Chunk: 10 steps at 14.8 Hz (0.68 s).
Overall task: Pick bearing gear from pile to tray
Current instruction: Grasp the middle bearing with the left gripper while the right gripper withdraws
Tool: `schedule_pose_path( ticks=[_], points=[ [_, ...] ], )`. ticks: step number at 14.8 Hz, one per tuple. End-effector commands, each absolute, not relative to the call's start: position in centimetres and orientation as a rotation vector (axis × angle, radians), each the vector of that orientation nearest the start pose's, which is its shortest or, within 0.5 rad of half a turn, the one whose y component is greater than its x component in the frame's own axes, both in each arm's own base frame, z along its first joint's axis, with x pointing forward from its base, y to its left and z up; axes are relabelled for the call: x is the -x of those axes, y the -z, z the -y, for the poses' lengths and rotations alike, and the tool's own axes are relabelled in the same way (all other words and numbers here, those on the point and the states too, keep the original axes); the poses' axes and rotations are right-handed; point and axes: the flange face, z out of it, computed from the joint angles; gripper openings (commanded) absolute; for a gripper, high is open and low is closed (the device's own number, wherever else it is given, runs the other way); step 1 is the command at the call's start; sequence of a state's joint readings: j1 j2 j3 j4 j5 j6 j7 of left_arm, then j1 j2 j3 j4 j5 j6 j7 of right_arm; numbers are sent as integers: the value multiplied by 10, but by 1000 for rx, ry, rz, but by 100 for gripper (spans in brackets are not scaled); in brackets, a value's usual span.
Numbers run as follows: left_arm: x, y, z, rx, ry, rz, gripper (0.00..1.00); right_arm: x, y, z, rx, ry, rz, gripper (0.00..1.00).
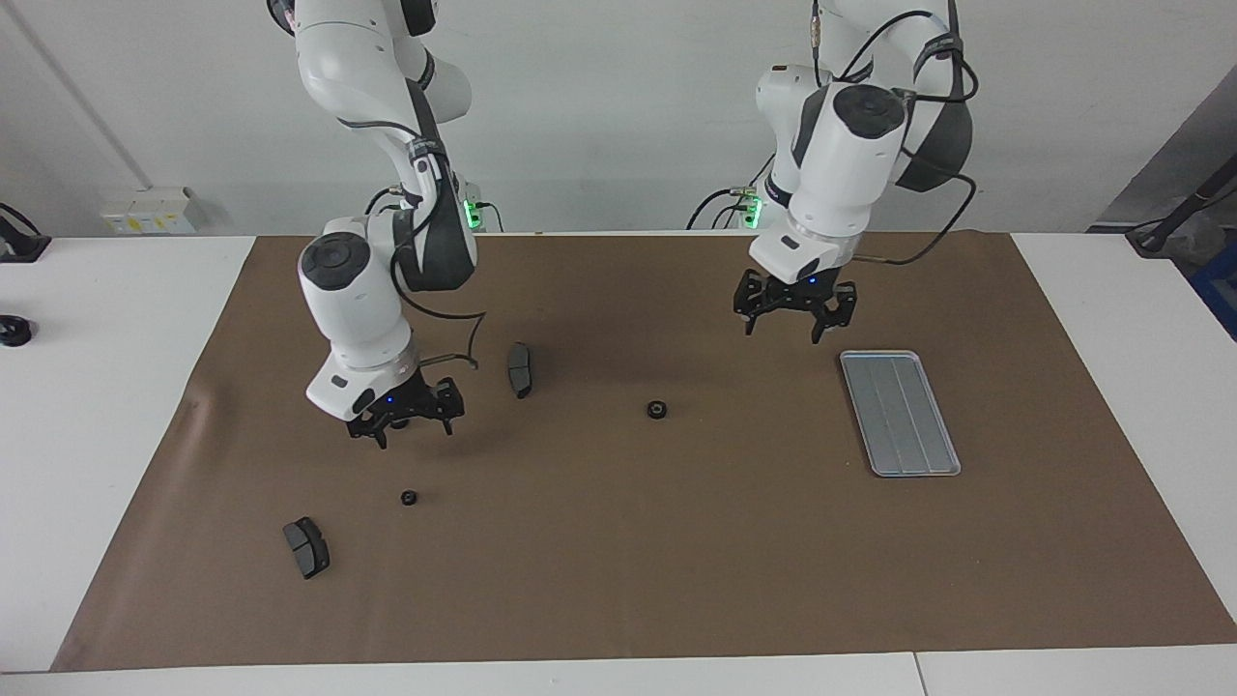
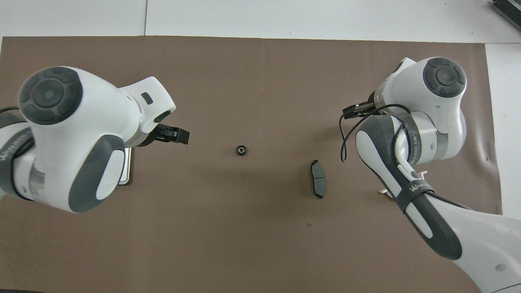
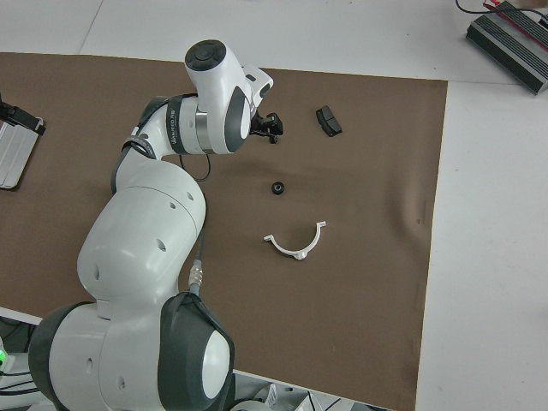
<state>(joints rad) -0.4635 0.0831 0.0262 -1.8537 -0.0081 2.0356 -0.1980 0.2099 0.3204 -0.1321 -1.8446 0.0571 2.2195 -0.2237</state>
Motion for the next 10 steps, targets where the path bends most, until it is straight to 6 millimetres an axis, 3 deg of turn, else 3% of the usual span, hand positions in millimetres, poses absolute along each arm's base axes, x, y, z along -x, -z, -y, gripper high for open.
schedule_pose_path(
  ticks=[1, 4, 7, 10],
  points=[
    [-534, -451, 279, 3174, 231, -343, 100, -589, -342, -35, 3022, 59, 576, 100],
    [-530, -396, 331, 3154, 176, -335, 100, -562, -310, -27, 3029, 92, 593, 100],
    [-534, -358, 361, 3086, 223, -343, 100, -555, -298, -22, 3026, 121, 651, 100],
    [-541, -331, 377, 3086, 218, -353, 100, -551, -293, -13, 3019, 102, 685, 100]
  ],
)
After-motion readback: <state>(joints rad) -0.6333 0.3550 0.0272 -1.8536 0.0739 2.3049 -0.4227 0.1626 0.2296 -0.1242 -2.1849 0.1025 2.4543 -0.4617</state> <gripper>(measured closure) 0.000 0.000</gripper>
